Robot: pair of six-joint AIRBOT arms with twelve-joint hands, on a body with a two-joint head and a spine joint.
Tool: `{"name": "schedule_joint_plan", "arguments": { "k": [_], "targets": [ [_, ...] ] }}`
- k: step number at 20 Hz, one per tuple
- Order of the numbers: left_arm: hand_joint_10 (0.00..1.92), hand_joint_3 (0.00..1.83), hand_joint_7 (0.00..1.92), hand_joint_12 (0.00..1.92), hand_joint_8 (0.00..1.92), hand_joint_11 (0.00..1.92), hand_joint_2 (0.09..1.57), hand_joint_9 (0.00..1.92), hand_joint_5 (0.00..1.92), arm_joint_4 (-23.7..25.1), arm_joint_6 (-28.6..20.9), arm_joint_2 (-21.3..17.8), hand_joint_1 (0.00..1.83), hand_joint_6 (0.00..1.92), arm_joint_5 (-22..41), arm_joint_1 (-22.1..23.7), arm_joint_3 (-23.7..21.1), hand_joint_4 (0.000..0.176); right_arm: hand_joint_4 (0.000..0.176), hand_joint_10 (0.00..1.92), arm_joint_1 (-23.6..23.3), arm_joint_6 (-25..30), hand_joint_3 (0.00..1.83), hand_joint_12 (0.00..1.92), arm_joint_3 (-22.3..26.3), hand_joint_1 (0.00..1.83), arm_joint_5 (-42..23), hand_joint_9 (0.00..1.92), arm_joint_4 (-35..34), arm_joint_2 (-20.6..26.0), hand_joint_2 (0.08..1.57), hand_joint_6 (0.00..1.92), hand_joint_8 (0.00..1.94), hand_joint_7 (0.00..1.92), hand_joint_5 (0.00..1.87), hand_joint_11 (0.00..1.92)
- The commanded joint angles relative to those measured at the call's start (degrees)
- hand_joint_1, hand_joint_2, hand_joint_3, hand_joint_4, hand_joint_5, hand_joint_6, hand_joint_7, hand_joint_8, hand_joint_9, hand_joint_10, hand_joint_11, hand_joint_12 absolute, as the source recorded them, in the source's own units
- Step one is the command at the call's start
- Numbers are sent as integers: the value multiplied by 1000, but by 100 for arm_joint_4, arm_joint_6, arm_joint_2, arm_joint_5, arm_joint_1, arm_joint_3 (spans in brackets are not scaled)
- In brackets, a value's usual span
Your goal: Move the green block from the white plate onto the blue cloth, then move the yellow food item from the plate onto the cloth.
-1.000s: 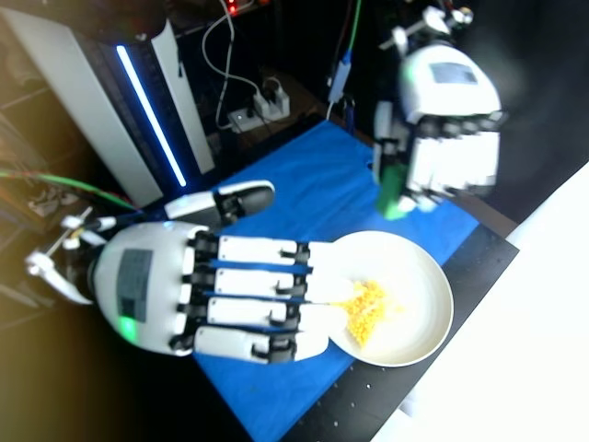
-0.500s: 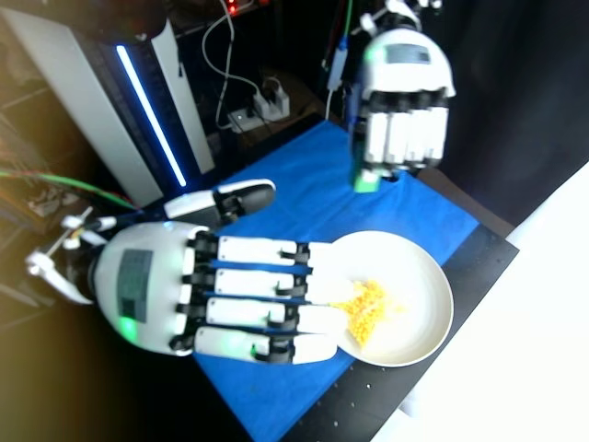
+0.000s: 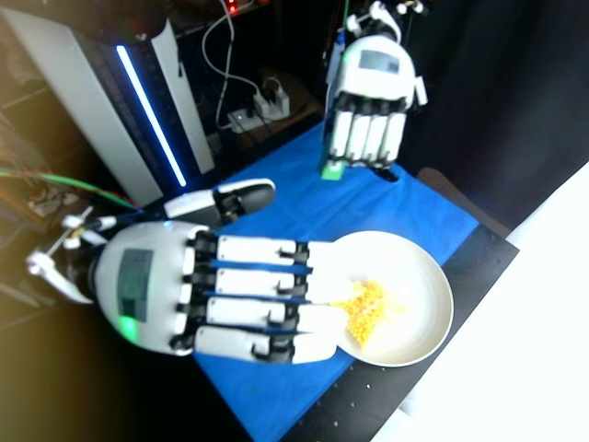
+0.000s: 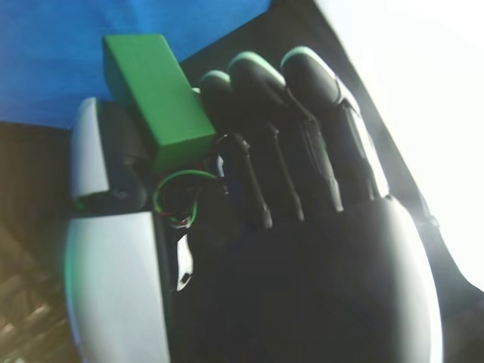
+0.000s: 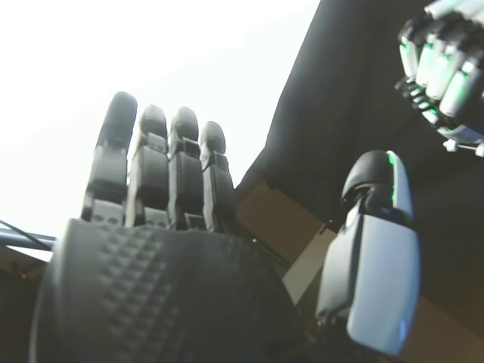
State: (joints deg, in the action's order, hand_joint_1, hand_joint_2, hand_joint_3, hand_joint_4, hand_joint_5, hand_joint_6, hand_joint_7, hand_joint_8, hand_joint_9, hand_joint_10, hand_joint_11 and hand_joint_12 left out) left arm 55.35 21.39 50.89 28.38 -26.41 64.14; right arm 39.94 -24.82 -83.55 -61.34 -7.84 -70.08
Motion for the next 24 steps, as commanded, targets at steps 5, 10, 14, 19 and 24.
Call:
{"name": "schedule_joint_plan", "arguments": {
  "k": [5, 10, 14, 19, 24],
  "targets": [
    [1085, 1, 1093, 1512, 1049, 776, 1069, 1022, 1137, 292, -564, 195, 1281, 438, 341, -92, 90, 0, 0, 9, -96, 42, 0, 663, -6, 573, -662, 236, -59, 10, 861, 4, 6, 315, 335, 0],
    [1026, 0, 1106, 1510, 1004, 751, 1064, 1018, 1126, 318, -605, 404, 1278, 508, 258, -289, 216, 0, 0, 4, -96, 42, 5, 652, -5, 588, -660, 239, -59, 8, 877, 0, 0, 298, 321, 0],
    [1077, 1, 1118, 1576, 983, 798, 1062, 1034, 1109, 668, -1201, 644, 1276, 562, 288, -366, 449, 0, 0, 5, -96, 42, 1, 708, -2, 561, -660, 267, -58, 8, 882, 1, 5, 335, 329, 0],
    [1183, 0, 1062, 1648, 1085, 548, 1068, 887, 1145, 685, -1523, 853, 1273, 512, 325, -581, 676, 0, 0, 3, -96, 42, 0, 614, 6, 599, -661, 238, -56, 5, 885, 0, 4, 304, 317, 0],
    [997, 2, 1103, 1453, 985, 663, 1063, 951, 1094, 682, -1523, 886, 1267, 624, 311, -642, 683, 0, 0, 5, -96, 42, 0, 714, 12, 591, -661, 282, -55, 5, 883, 1, 3, 351, 342, 0]
  ]
}}
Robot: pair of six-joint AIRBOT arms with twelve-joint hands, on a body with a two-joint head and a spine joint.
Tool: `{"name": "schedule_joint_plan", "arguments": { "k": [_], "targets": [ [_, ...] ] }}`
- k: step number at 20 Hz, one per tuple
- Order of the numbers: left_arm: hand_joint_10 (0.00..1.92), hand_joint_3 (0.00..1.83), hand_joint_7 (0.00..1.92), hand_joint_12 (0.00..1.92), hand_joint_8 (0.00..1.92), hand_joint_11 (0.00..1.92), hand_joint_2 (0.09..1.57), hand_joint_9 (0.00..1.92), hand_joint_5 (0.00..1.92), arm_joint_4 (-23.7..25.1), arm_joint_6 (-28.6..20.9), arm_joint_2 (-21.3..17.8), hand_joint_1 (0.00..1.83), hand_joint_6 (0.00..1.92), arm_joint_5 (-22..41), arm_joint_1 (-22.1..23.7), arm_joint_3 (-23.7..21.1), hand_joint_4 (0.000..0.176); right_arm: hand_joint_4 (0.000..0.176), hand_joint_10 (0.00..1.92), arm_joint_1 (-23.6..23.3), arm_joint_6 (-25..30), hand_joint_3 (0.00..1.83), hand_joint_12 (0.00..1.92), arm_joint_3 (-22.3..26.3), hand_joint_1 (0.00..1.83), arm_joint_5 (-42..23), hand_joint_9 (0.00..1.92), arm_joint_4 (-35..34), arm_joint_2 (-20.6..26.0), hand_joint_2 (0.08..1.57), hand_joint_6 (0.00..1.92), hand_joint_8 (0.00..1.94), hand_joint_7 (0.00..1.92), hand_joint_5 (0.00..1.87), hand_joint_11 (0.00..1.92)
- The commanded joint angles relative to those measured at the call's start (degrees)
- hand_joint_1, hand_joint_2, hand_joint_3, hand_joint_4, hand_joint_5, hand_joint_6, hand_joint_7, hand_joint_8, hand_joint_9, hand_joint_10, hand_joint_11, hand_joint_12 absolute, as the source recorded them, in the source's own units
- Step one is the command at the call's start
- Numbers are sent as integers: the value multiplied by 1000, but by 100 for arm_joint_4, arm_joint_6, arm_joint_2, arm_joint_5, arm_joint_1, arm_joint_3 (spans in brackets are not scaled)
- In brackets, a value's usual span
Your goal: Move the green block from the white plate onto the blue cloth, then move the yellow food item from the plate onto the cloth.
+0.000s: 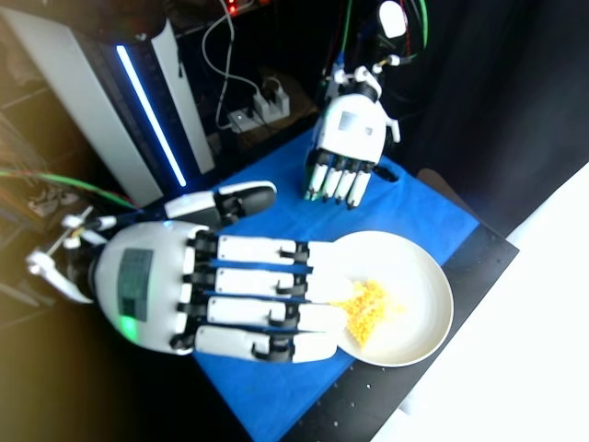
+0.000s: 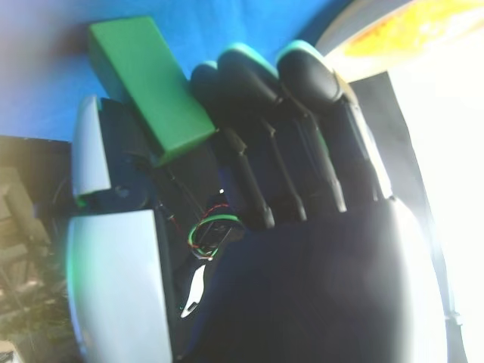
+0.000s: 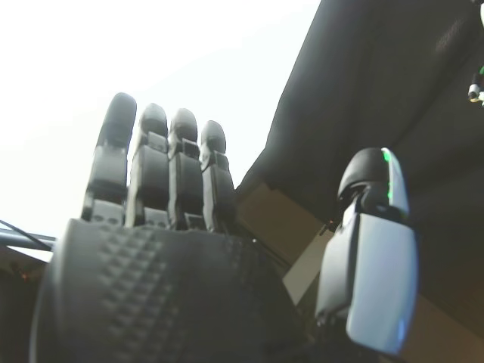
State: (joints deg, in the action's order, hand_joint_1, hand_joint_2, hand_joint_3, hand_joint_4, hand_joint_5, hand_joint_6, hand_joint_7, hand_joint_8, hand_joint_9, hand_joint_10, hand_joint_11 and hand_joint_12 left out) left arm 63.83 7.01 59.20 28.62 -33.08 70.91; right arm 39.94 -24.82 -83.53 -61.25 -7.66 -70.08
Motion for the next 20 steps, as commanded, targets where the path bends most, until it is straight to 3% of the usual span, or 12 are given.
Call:
{"name": "schedule_joint_plan", "arguments": {
  "k": [1, 2, 3, 4, 7, 11, 12, 15, 16, 18, 19, 20],
  "targets": [
    [900, 7, 1093, 1370, 972, 674, 1085, 940, 979, -166, -85, 57, 1251, 835, 303, 19, 2, 0, 0, 5, -96, 42, 1, 718, 11, 558, -670, 286, -72, 5, 884, 0, 7, 366, 336, 0],
    [828, 0, 1087, 1363, 964, 646, 1096, 931, 943, -162, -89, 58, 1244, 908, 317, 18, -1, 0, 0, 7, -96, 42, 0, 719, 11, 545, -670, 292, -71, 5, 878, 0, 10, 374, 331, 1],
    [788, 0, 949, 1403, 720, 542, 966, 860, 856, -158, -95, 59, 1116, 586, 329, 18, -1, 0, 0, 8, -96, 42, 0, 717, 11, 559, -670, 296, -71, 5, 882, 1, 9, 375, 334, 0],
    [792, 0, 900, 1391, 633, 445, 895, 787, 826, -145, -117, 59, 1015, 392, 349, 18, -3, 0, 0, 5, -96, 42, 0, 659, 11, 573, -670, 272, -70, 5, 882, 0, 6, 352, 332, 0],
    [740, 1, 775, 1268, 459, 288, 775, 635, 755, -142, -140, 57, 949, 104, 399, 18, -11, 0, 0, 10, -96, 42, 0, 655, 11, 575, -670, 286, -70, 5, 872, 2, 10, 370, 335, 0],
    [746, 0, 630, 1254, 361, 218, 694, 494, 629, -144, -216, 25, 810, 2, 483, 23, -31, 0, 0, 3, -96, 42, 2, 663, 9, 589, -669, 289, -70, 5, 882, 5, 3, 351, 359, 0],
    [676, 0, 607, 1216, 307, 176, 687, 477, 575, -168, -222, 2, 790, 0, 516, 34, -40, 0, 15, 1, -96, 42, 2, 666, 8, 558, -667, 285, -70, 5, 883, 1, 9, 368, 354, 0],
    [482, 0, 625, 1195, 95, 240, 767, 523, 535, -205, -223, -151, 675, 2, 647, 281, -100, 0, 19, 5, -97, 42, 0, 737, -50, 611, -594, 307, -53, 5, 840, 0, 7, 405, 350, 0],
    [431, 0, 661, 1170, 55, 276, 798, 592, 505, -200, -223, -183, 569, 0, 682, 411, -100, 7, 10, 6, -98, 42, 0, 796, -74, 583, -487, 329, -50, -15, 858, 0, 3, 409, 335, 0],
    [343, 1, 680, 1227, 16, 257, 817, 645, 494, -252, -216, -284, 717, 0, 755, 684, -82, 17, 1, 4, -272, 42, 0, 777, -289, 588, -124, 336, 44, -180, 827, 0, 1, 366, 322, 5],
    [351, 0, 675, 1337, 7, 273, 809, 630, 503, -356, -120, -330, 697, 1, 740, 777, -63, 42, 0, 1, -318, 42, 0, 711, -449, 585, -8, 314, 68, -309, 804, 0, 0, 313, 312, 0],
    [426, 2, 670, 1361, 2, 253, 844, 589, 486, -547, 99, -366, 691, 0, 691, 867, -31, 20, 0, 0, -322, 42, 0, 664, -644, 592, 75, 306, 71, -444, 792, 2, 3, 313, 318, 0]
  ]
}}
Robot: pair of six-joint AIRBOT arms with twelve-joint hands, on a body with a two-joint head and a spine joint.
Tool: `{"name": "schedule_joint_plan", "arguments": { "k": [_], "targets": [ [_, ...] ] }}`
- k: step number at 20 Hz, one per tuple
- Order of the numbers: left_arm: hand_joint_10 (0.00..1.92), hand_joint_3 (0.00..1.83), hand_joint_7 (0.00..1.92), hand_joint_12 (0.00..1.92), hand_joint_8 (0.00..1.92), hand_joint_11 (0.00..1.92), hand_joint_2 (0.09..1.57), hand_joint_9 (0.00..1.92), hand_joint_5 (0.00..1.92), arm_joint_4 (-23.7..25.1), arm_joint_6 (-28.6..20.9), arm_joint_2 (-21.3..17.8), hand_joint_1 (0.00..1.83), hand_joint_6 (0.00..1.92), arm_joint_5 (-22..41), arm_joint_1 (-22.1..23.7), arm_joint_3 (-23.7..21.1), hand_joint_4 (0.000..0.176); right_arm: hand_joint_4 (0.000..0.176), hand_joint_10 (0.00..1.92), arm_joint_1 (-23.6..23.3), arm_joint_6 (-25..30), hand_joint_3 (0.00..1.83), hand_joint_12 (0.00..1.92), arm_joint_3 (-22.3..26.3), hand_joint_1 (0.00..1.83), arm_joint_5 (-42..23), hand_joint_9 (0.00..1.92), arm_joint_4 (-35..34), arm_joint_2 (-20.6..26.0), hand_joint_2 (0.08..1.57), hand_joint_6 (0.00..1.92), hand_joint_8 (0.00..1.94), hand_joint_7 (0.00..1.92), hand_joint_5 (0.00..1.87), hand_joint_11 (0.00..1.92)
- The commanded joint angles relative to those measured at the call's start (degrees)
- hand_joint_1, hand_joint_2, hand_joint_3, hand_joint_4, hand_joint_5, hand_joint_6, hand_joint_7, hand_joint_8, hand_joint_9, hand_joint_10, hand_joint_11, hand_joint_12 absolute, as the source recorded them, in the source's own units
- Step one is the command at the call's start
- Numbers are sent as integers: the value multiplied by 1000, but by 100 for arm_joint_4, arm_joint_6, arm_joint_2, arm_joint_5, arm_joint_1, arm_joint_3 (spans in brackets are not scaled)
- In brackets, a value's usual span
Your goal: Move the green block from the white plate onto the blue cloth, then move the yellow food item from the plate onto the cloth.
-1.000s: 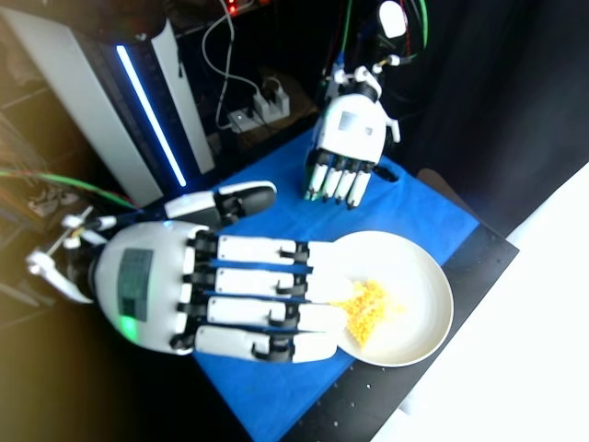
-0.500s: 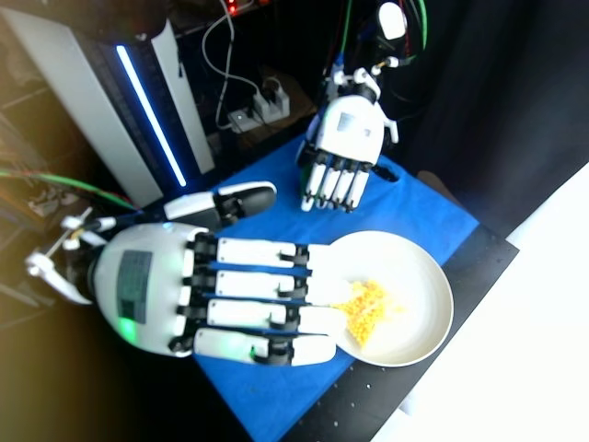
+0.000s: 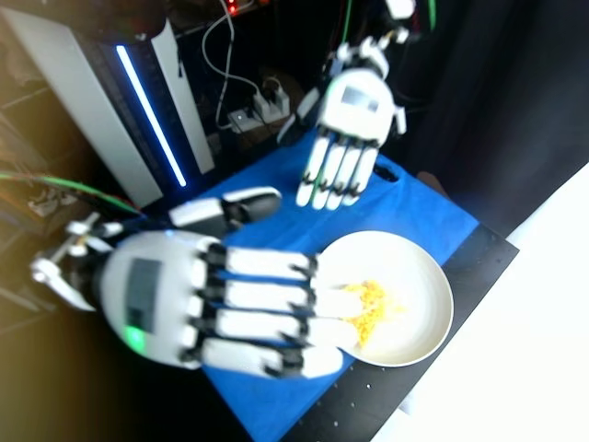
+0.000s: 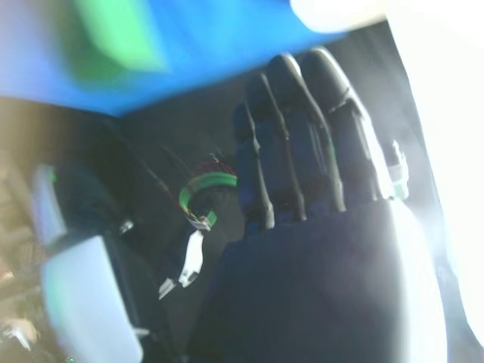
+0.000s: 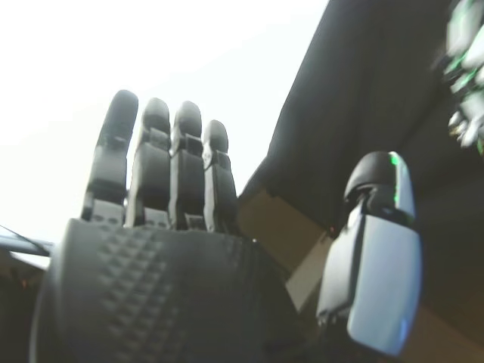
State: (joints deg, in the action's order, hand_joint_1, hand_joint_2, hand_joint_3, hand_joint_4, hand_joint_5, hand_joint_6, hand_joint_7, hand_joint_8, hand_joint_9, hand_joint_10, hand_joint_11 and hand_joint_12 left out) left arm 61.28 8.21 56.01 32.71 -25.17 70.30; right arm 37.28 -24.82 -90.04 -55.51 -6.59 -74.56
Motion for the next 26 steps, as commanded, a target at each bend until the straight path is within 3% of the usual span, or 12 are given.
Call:
{"name": "schedule_joint_plan", "arguments": {
  "k": [1, 4, 7, 10, 12, 14, 15, 16, 19, 22, 24, 26],
  "targets": [
    [463, 1, 661, 1328, 0, 230, 863, 577, 466, -432, 139, -56, 694, 0, 246, 137, 52, 37, 0, 0, -109, 42, 0, 600, -45, 573, -380, 305, -5, -17, 790, 0, 0, 314, 316, 35],
    [522, 0, 658, 1266, 0, 266, 836, 577, 446, -1043, 778, -96, 688, 0, 94, 325, 179, 59, 0, 0, -356, 42, 1, 358, -229, 563, 67, 257, 284, -86, 767, 0, 0, 244, 318, 153],
    [356, 0, 510, 1239, 0, 147, 766, 449, 329, -1883, 1665, -89, 633, 2, -267, 396, 349, 67, 8, 19, -614, 42, 0, 875, -477, 547, 622, 237, 724, -272, 806, 0, 4, 245, 354, 1],
    [58, 4, 398, 1121, 0, 30, 837, 435, 254, -2338, 1939, 33, 636, 0, -674, 482, 692, 3, 0, 14, -913, 42, 0, 829, -795, 543, 1292, 293, 1328, -553, 750, 1, 8, 346, 346, 0],
    [22, 0, 391, 1124, 0, 22, 842, 445, 250, -2625, 2035, 167, 641, 0, -787, 515, 927, 0, 0, 13, -961, 42, 0, 838, -1001, 551, 1468, 299, 1593, -692, 746, 0, 7, 353, 344, 0],
    [2, 0, 324, 872, 1, 0, 821, 373, 221, -2996, 2339, 298, 725, 0, -910, 576, 1109, 57, 0, 49, -1000, 42, 1, 1526, -1184, 532, 1676, 516, 1818, -823, 758, 4, 2, 483, 359, 4],
    [1, 0, 318, 850, 0, 0, 819, 363, 215, -3094, 2431, 326, 732, 0, -952, 604, 1153, 61, 0, 43, -1002, 42, 1, 1585, -1241, 532, 1755, 521, 1866, -875, 759, 2, 2, 465, 359, 0],
    [0, 0, 300, 848, 0, 0, 800, 343, 224, -3150, 2466, 354, 756, 4, -977, 646, 1203, 101, 0, 22, -1002, 42, 3, 1434, -1312, 577, 1845, 495, 1922, -946, 782, 1, 2, 445, 353, 14],
    [3, 2, 280, 982, 1, 0, 845, 347, 217, -3368, 2468, 376, 755, 0, -872, 768, 1246, 144, 0, 1, -1002, 42, 0, 1296, -1497, 661, 2147, 485, 2115, -1146, 791, 0, 0, 435, 331, 71],
    [0, 2, 265, 972, 0, 0, 852, 293, 157, -3342, 2507, 409, 698, 0, -875, 943, 1249, 158, 0, 23, -1001, 42, 2, 1342, -1623, 649, 2292, 550, 2188, -1279, 802, 1, 14, 493, 337, 151],
    [1, 2, 247, 995, 0, 0, 857, 282, 126, -3337, 2653, 436, 718, 1, -971, 1062, 1250, 130, 0, 8, -1002, 42, 4, 1275, -1689, 673, 2376, 528, 2291, -1372, 841, 0, 3, 482, 324, 132],
    [5, 0, 273, 1078, 5, 0, 847, 296, 143, -3336, 2798, 473, 710, 4, -1097, 1173, 1271, 135, 0, 1, -1002, 42, 0, 1257, -1778, 635, 2425, 501, 2452, -1496, 836, 0, 0, 463, 311, 117]
  ]
}}
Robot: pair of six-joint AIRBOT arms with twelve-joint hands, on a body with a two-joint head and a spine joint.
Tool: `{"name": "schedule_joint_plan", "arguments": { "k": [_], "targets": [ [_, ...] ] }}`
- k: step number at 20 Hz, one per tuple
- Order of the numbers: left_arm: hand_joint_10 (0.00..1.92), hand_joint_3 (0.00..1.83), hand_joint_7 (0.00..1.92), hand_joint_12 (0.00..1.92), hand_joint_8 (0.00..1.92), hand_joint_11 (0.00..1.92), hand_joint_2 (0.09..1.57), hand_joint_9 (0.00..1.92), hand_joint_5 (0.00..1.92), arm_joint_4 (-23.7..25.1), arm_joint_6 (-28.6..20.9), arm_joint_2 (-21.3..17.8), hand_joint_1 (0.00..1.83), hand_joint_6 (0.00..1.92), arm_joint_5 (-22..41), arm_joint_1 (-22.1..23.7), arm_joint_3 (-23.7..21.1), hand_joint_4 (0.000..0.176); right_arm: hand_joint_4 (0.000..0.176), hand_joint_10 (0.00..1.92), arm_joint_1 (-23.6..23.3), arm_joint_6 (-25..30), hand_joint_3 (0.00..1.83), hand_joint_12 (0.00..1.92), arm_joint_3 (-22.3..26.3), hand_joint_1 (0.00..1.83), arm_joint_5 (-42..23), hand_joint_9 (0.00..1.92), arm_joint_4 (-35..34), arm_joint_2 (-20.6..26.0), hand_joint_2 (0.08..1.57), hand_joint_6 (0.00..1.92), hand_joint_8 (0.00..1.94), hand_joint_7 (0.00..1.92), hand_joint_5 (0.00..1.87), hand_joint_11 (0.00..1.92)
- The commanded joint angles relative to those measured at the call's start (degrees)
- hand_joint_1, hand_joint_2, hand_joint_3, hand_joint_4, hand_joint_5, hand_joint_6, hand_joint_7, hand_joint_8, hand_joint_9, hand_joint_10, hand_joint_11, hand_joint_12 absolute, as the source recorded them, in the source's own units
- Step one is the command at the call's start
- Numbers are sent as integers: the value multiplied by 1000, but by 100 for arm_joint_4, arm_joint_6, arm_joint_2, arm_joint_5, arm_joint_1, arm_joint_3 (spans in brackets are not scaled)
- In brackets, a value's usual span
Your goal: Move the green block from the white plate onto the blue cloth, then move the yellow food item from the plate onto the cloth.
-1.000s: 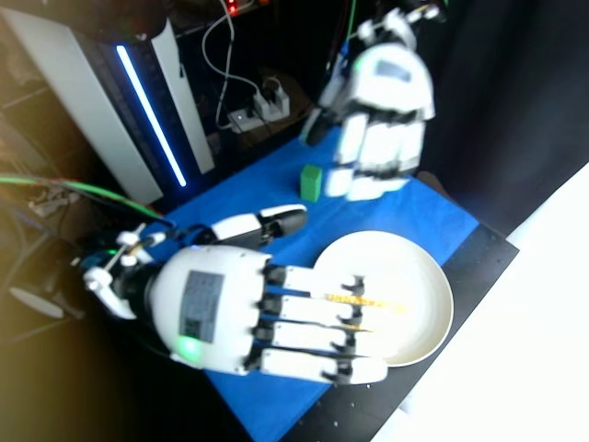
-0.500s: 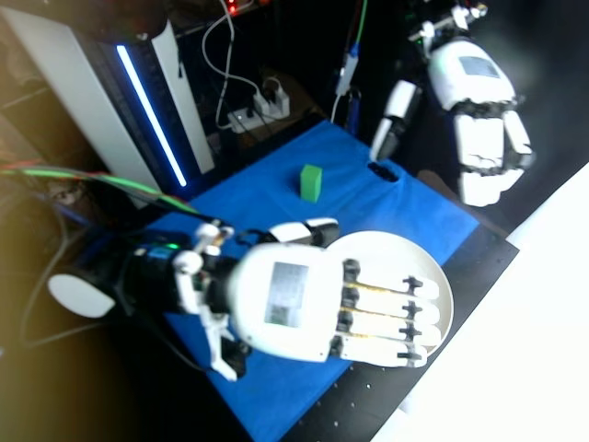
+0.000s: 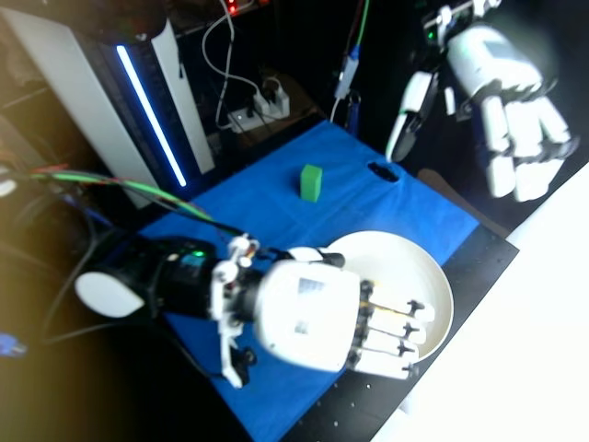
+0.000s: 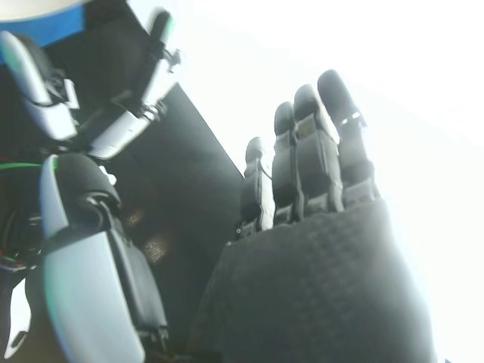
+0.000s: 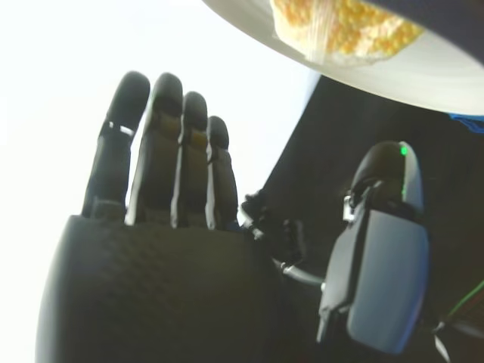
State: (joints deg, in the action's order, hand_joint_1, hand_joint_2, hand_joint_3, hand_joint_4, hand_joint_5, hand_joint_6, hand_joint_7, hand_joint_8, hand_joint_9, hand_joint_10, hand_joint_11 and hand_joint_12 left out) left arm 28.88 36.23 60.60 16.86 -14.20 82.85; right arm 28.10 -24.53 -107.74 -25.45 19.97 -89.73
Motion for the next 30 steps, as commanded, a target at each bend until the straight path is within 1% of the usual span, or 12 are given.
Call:
{"name": "schedule_joint_plan", "arguments": {
  "k": [1, 6, 10, 15, 19, 22, 23, 24, 25, 27, 29, 30],
  "targets": [
    [6, 0, 283, 1113, 5, 0, 845, 301, 152, -81, -3, 26, 710, 4, 454, 117, 37, 138, 0, 0, -84, 14, 0, 1222, -96, 628, -568, 487, 25, -47, 818, 0, 0, 452, 304, 115],
    [3, 0, 305, 979, 2, 0, 821, 318, 169, -70, 2, 53, 723, 2, 414, 301, 95, 119, 0, 15, -82, 14, 0, 1219, -320, 603, -493, 573, 487, -232, 813, 1, 5, 493, 320, 238],
    [5, 0, 301, 970, 4, 0, 819, 324, 189, 62, 2, 79, 728, 3, 392, 431, 75, 141, 0, 27, -84, 14, 0, 1185, -356, 641, -317, 660, 903, -298, 774, 7, 11, 564, 351, 331],
    [3, 0, 302, 1062, 0, 0, 803, 333, 202, 89, 3, 85, 735, 2, 447, 466, 25, 140, 0, 7, -84, 14, 0, 1210, -414, 690, -179, 646, 1077, -352, 727, 1, 1, 549, 349, 317],
    [3, 1, 317, 1068, 4, 0, 807, 339, 189, 92, 3, 83, 703, 0, 491, 474, -2, 140, 0, 42, -84, 14, 2, 1243, -457, 864, -146, 880, 1068, -364, 824, 10, 17, 859, 627, 401],
    [7, 5, 325, 1094, 4, 0, 836, 360, 200, 91, 2, 83, 729, 1, 494, 472, -11, 128, 0, 6, -84, 14, 3, 1243, -465, 1076, -147, 819, 1001, -364, 941, 16, 12, 932, 1014, 283],
    [6, 1, 345, 1114, 4, 0, 830, 368, 196, 91, 2, 83, 720, 0, 494, 469, -12, 126, 0, 9, -84, 14, 2, 1301, -479, 1166, -148, 842, 987, -364, 987, 340, 6, 967, 1233, 291],
    [6, 0, 350, 1118, 4, 0, 822, 370, 203, 90, 2, 83, 725, 3, 494, 466, -13, 130, 0, 29, -84, 14, 2, 1341, -488, 1183, -148, 910, 967, -364, 1011, 503, 9, 1025, 1226, 372],
    [7, 2, 351, 1118, 4, 0, 833, 374, 195, 90, 2, 83, 735, 0, 494, 455, -13, 108, 0, 133, -86, 14, 4, 1573, -503, 1254, -150, 1034, 932, -364, 1058, 256, 960, 948, 1317, 479],
    [4, 0, 354, 1116, 2, 0, 829, 373, 189, 83, 1, 83, 748, 1, 489, 425, -11, 112, 0, 629, -170, 14, 0, 1624, -517, 1268, -180, 844, 918, -363, 1063, 177, 1122, 939, 1373, 479],
    [0, 1, 337, 1121, 0, 0, 833, 354, 181, 79, 1, 81, 745, 0, 469, 401, -4, 122, 0, 408, -371, 14, 0, 1470, -475, 1258, -295, 795, 944, -352, 1088, 641, 1056, 890, 1209, 377],
    [0, 0, 334, 1119, 0, 0, 830, 349, 187, 78, 0, 75, 756, 2, 447, 381, 2, 134, 0, 506, -379, 14, 2, 1577, -488, 1251, -454, 895, 949, -335, 1084, 527, 1134, 920, 1212, 467]
  ]
}}
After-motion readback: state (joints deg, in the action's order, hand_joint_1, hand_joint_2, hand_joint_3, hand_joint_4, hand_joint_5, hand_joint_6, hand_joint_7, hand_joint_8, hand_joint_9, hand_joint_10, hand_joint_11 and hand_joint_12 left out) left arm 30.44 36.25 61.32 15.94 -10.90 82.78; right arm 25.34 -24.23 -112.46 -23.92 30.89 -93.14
